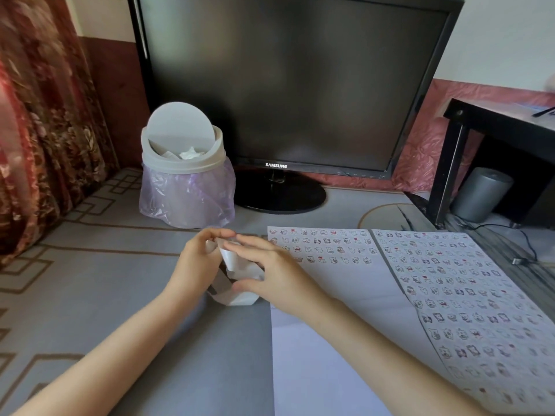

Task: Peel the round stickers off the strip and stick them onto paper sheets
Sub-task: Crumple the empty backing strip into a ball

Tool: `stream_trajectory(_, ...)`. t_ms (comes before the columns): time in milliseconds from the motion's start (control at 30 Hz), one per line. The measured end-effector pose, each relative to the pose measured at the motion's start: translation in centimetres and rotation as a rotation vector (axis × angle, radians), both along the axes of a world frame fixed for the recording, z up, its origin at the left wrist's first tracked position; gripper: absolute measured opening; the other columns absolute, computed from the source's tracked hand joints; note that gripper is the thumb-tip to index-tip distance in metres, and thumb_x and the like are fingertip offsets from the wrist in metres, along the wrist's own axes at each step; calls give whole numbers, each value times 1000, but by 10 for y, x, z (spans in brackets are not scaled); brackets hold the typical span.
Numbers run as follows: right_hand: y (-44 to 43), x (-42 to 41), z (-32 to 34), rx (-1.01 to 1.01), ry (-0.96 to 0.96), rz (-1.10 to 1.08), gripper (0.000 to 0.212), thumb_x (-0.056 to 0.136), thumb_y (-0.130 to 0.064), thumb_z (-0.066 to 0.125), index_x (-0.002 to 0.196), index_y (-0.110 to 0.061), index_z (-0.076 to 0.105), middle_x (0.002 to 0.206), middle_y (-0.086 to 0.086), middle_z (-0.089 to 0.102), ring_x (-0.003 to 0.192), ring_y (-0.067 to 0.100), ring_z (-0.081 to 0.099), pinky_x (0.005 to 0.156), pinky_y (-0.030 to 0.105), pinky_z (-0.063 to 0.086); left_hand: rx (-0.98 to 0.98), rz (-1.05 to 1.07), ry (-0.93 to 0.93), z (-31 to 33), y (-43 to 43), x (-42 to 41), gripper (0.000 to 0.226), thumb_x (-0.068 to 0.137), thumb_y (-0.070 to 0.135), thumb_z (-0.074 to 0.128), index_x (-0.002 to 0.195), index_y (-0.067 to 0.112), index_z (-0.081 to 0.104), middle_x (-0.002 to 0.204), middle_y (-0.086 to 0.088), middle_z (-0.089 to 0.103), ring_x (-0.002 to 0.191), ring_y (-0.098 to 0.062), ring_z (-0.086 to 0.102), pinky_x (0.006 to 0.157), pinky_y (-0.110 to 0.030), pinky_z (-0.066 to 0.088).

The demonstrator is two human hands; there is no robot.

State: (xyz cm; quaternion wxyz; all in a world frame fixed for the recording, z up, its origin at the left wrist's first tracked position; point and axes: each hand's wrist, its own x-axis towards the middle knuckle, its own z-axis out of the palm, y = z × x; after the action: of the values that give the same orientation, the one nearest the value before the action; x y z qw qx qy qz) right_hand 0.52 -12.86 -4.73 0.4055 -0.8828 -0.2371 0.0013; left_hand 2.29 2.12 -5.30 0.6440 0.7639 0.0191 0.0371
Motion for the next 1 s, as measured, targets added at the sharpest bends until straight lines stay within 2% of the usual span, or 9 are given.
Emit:
stream_trajectory(100, 4, 5, -6, 125, -104, -22, 44, 82, -3, 69, 123, -19, 64, 125, -3, 59, 117, 7, 54, 100, 24, 44, -255, -58, 113, 5, -2, -2, 36, 91, -13, 39, 114, 9, 56, 100, -9, 64, 83, -21, 60, 69, -27, 51)
stream_trajectory(233, 2, 11, -4, 228, -142, -169, 12, 83, 3, 62, 85, -1, 73, 91, 1, 65, 85, 13, 61, 76, 28, 49, -507, -153, 211, 17, -11, -12, 30, 96, 2, 36, 116, 10, 58, 103, -8, 67, 90, -20, 63, 80, -26, 50)
stream_trajectory(400, 12, 1, 4, 307, -89, -218, 26, 84, 3, 60, 69, -17, 65, 64, -20, 54, 59, 0, 49, 56, 12, 31, -440, -241, 264, 22, -25, -17, 24, 95, 38, 49, 90, 17, 59, 81, 0, 61, 80, -14, 57, 78, -29, 41)
stream_trajectory(500, 15, -3, 9, 365, -32, -238, 16, 85, -5, 60, 87, -17, 72, 86, -12, 64, 73, 2, 57, 64, 19, 45, -315, -172, 197, 22, -27, -16, 39, 77, 49, 64, 106, 23, 58, 92, 2, 67, 83, -12, 64, 77, -28, 47)
stream_trajectory(567, 14, -3, 10, 370, -40, -248, 15, 84, -12, 62, 96, -19, 68, 100, -4, 67, 87, 8, 61, 74, 24, 49, -264, -166, 156, 21, -24, -17, 38, 81, 42, 65, 112, 24, 56, 97, 0, 67, 83, -13, 65, 72, -26, 50)
stream_trajectory(633, 11, -2, 9, 395, -66, -256, 20, 79, -14, 65, 98, -18, 59, 99, 1, 66, 87, 13, 63, 71, 25, 51, -216, -217, 121, 18, -21, -18, 34, 87, 29, 67, 117, 18, 55, 99, -6, 68, 83, -15, 67, 67, -22, 52)
stream_trajectory(800, 2, 3, 7, 353, -107, -111, 14, 77, 0, 70, 89, -4, 64, 100, 0, 58, 85, 5, 56, 79, 19, 46, -118, -287, 20, 13, -12, -16, 16, 92, 19, 60, 105, 10, 64, 97, -6, 70, 89, -12, 65, 76, -21, 51)
stream_trajectory(900, -8, 3, 8, 230, -123, -88, 30, 81, -4, 67, 109, -13, 68, 120, -7, 59, 112, 9, 48, 101, 18, 36, -107, -249, -59, 12, -4, -11, 16, 84, 21, 59, 100, 17, 62, 87, 1, 65, 79, -12, 58, 67, -23, 45)
stream_trajectory(1000, -22, -1, 11, 205, -94, -85, 45, 88, -7, 57, 131, -22, 56, 131, -13, 53, 120, 5, 44, 105, 25, 36, -35, -82, -113, 8, 0, -3, 22, 92, 5, 50, 92, 27, 56, 85, 4, 62, 76, -13, 55, 66, -24, 44)
